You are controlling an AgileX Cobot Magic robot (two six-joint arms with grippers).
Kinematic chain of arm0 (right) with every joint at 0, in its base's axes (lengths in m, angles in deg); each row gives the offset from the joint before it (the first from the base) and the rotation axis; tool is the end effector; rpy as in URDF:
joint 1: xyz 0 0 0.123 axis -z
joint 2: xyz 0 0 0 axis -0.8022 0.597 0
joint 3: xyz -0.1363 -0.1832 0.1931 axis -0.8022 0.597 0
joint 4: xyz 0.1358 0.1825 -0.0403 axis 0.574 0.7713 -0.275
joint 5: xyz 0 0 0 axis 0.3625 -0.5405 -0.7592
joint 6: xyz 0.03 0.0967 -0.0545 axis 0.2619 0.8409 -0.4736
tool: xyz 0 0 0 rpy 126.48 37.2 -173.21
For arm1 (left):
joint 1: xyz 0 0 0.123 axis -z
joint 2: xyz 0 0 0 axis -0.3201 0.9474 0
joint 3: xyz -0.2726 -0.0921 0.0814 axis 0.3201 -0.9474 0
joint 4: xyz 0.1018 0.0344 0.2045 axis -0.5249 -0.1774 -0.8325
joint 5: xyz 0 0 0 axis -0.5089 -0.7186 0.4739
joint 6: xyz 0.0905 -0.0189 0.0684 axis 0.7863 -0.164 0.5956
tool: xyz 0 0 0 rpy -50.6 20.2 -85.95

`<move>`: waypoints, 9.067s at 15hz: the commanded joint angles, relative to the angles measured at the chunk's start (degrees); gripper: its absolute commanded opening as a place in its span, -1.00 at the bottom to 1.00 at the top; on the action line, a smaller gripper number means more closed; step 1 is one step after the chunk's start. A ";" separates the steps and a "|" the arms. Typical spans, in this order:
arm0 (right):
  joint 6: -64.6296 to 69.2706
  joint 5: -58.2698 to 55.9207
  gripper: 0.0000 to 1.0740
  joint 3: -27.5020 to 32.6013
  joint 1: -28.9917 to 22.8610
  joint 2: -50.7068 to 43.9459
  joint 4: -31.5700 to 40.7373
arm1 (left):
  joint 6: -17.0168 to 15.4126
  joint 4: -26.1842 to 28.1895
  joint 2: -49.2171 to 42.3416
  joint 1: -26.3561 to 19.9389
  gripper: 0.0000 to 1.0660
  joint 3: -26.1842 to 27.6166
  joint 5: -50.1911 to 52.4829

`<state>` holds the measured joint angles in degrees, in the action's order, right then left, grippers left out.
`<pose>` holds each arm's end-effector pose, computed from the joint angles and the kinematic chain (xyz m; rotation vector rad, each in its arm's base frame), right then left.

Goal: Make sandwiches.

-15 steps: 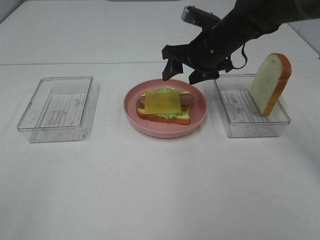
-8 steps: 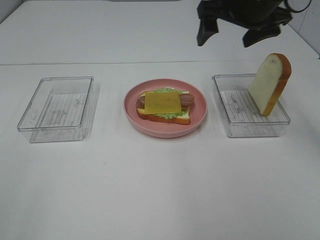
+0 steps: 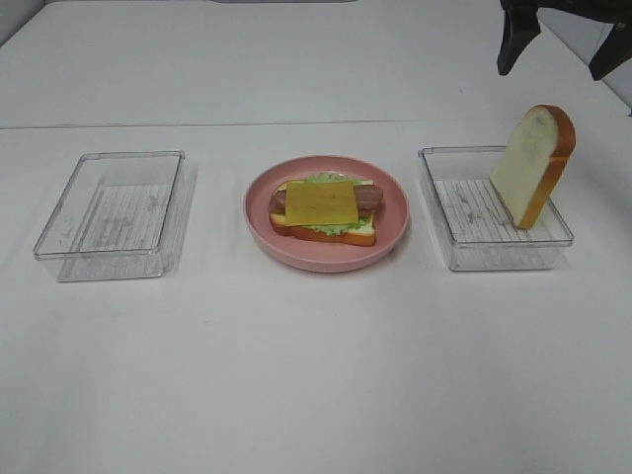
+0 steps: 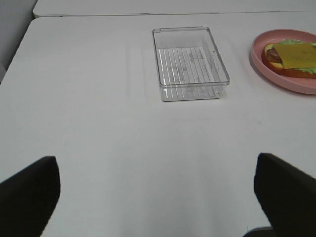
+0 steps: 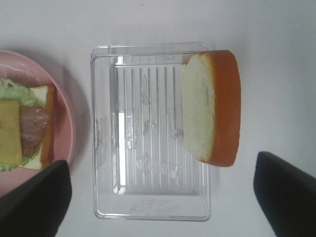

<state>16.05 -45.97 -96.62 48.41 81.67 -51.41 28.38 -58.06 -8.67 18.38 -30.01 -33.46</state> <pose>0.4281 0.0383 0.2895 -0.0393 2.7705 0.0548 -0.0197 -0.0014 0.2594 -0.0042 2.0396 -0.0125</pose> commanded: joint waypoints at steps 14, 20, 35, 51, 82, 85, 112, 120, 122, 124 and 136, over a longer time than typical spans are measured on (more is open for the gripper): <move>-1.66 -8.77 0.80 -8.82 6.88 11.29 4.24 | 0.00 0.57 -1.32 0.40 0.88 -0.11 0.57; -1.20 -8.77 0.80 -8.31 6.99 16.10 4.87 | 0.00 0.57 -1.32 0.40 0.88 -0.11 0.57; -1.15 -8.77 -1.00 -8.31 6.99 18.62 3.67 | 0.00 0.57 -1.32 0.40 0.88 -0.11 0.57; -5.84 4.64 -1.00 12.32 6.82 -10.60 20.40 | 0.00 0.57 -1.32 0.40 0.88 -0.11 0.57; -17.48 13.75 0.07 6.88 -7.10 19.82 50.08 | 0.00 0.57 -1.32 0.40 0.88 -0.11 0.57; -17.30 11.63 0.38 4.70 -7.10 17.88 44.06 | 0.00 0.57 -1.32 0.40 0.88 -0.11 0.57; 3.09 1.15 0.63 33.46 2.81 -41.20 -3.67 | 0.00 0.57 -1.32 0.40 0.88 -0.11 0.57; 0.52 3.44 0.63 67.15 2.81 -91.10 -3.72 | 0.00 0.57 -1.32 0.40 0.88 -0.11 0.57; 0.52 3.38 0.63 72.94 2.81 -100.21 -3.78 | 0.00 0.57 -1.32 0.40 0.88 -0.11 0.57; 0.46 2.64 0.63 77.12 2.81 -107.09 -3.61 | 0.00 0.57 -1.32 0.40 0.88 -0.11 0.57; -1.03 4.41 0.63 82.45 2.81 -115.97 -1.20 | -0.34 0.57 -0.92 0.23 0.88 -0.11 0.57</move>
<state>15.93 -42.02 -14.40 51.17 -33.03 -52.67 28.38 -58.06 -8.67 18.38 -30.01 -33.46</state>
